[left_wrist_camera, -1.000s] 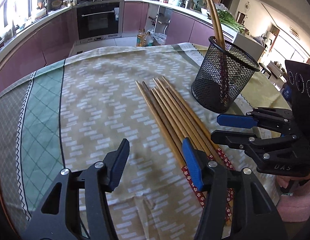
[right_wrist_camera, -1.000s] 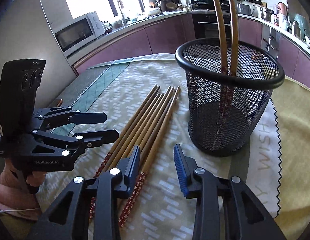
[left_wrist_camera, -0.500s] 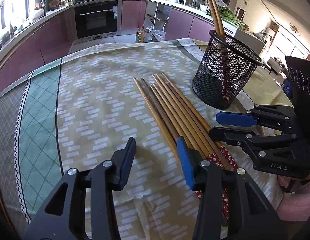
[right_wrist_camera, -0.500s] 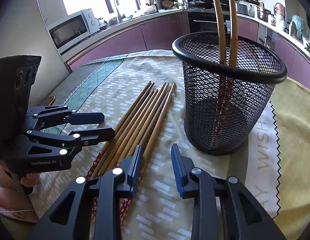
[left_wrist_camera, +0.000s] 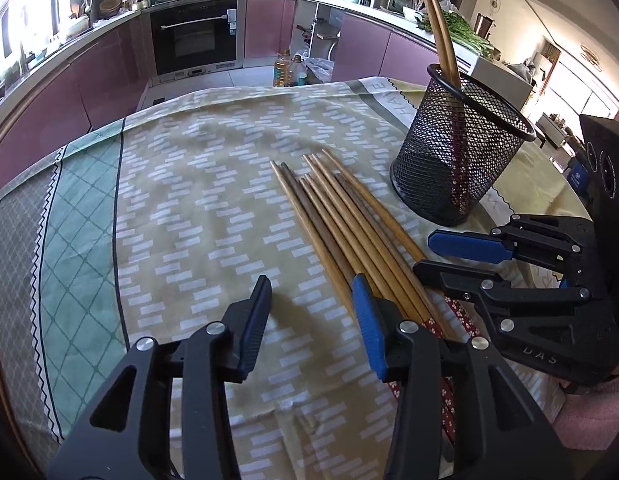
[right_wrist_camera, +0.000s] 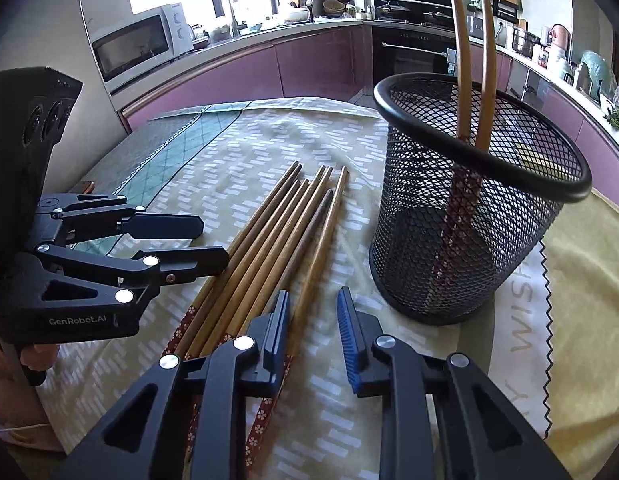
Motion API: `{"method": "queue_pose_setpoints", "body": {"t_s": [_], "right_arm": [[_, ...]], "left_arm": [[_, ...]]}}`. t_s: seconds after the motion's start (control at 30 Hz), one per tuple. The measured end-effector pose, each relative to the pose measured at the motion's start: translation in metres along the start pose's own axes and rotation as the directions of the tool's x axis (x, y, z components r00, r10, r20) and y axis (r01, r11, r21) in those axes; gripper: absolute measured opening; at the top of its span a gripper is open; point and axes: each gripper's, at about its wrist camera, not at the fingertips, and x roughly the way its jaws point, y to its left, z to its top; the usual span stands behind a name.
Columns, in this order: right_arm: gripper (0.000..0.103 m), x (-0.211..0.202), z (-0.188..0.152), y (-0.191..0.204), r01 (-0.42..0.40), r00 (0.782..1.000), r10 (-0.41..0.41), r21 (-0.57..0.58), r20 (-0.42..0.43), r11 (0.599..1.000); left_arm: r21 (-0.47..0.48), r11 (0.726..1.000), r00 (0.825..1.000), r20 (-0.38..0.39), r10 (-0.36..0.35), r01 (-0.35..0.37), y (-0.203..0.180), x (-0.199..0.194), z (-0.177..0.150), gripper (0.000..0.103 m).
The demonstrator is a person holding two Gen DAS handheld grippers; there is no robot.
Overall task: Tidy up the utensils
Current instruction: 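Close the left gripper on a chopstick while the right gripper grasps another chopstick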
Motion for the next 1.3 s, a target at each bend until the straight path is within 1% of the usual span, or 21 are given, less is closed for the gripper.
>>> {"method": "queue_pose_setpoints", "body": {"t_s": [0.07,0.17,0.2,0.3,0.4,0.5,0.57,0.6,0.7,0.8,0.93,1.03,1.1,1.23,1.3], "right_arm": [[0.023,0.000,0.000,-0.001,-0.003,1.000,0.003,0.005,0.000,1.000],[0.023,0.000,0.001,-0.003,-0.010,1.000,0.010,0.010,-0.001,1.000],[0.023,0.000,0.000,-0.003,-0.010,1.000,0.010,0.010,-0.001,1.000],[0.023,0.000,0.000,-0.004,-0.015,1.000,0.015,0.014,0.000,1.000],[0.022,0.001,0.000,-0.005,-0.013,1.000,0.013,0.014,0.000,1.000],[0.020,0.002,0.002,-0.003,-0.007,1.000,0.007,0.011,0.001,1.000],[0.018,0.003,0.004,-0.003,-0.008,1.000,0.008,0.014,0.003,1.000],[0.016,0.004,0.004,-0.004,-0.010,1.000,0.010,0.019,0.005,1.000],[0.009,0.004,0.004,-0.006,-0.027,1.000,0.026,0.039,0.009,0.999],[0.008,0.002,0.003,-0.011,-0.046,0.999,0.044,0.072,0.017,0.996],[0.006,-0.007,0.002,-0.015,-0.081,0.996,0.077,0.099,0.045,0.992],[0.006,-0.014,0.003,-0.011,-0.106,0.993,0.102,0.075,0.057,0.992],[0.006,-0.014,0.002,-0.009,-0.122,0.992,0.120,0.060,0.042,0.991],[0.006,-0.009,-0.001,-0.006,-0.117,0.993,0.117,0.036,-0.002,0.992],[0.006,-0.009,0.000,-0.005,-0.108,0.994,0.109,0.027,-0.008,0.994]], "left_arm": [[0.006,1.000,1.000,0.001,0.006,-0.006,-0.001,0.002,0.002,0.041],[0.003,1.000,1.000,-0.002,-0.010,0.010,0.002,0.002,0.003,0.036],[0.002,1.000,1.000,-0.005,-0.007,0.007,0.003,0.002,0.003,0.032],[0.002,1.000,1.000,-0.008,-0.010,0.010,0.006,0.001,0.002,0.028],[-0.001,1.000,1.000,-0.016,-0.016,0.016,0.010,0.002,0.003,0.028],[0.003,1.000,1.000,-0.017,0.000,0.000,0.009,0.005,0.005,0.028],[-0.001,1.000,1.000,-0.016,0.005,-0.005,0.009,0.007,0.007,0.026],[-0.004,1.000,1.000,-0.014,0.010,-0.010,0.009,0.008,0.009,0.024],[-0.018,1.000,1.000,-0.016,0.016,-0.017,0.009,0.011,0.011,0.011],[-0.046,0.999,1.000,-0.007,0.002,-0.003,0.011,0.009,0.008,0.009],[-0.082,0.997,1.000,0.022,-0.001,0.003,0.016,-0.001,0.001,0.007],[-0.067,0.997,0.999,0.036,-0.036,0.038,0.012,-0.011,-0.005,0.007],[-0.045,0.998,0.999,0.026,-0.046,0.047,0.006,-0.011,-0.008,0.007],[-0.016,0.999,0.999,-0.001,-0.046,0.046,0.000,-0.006,-0.012,0.007],[-0.007,0.998,0.998,-0.012,-0.056,0.056,0.000,-0.004,-0.010,0.008]]}}
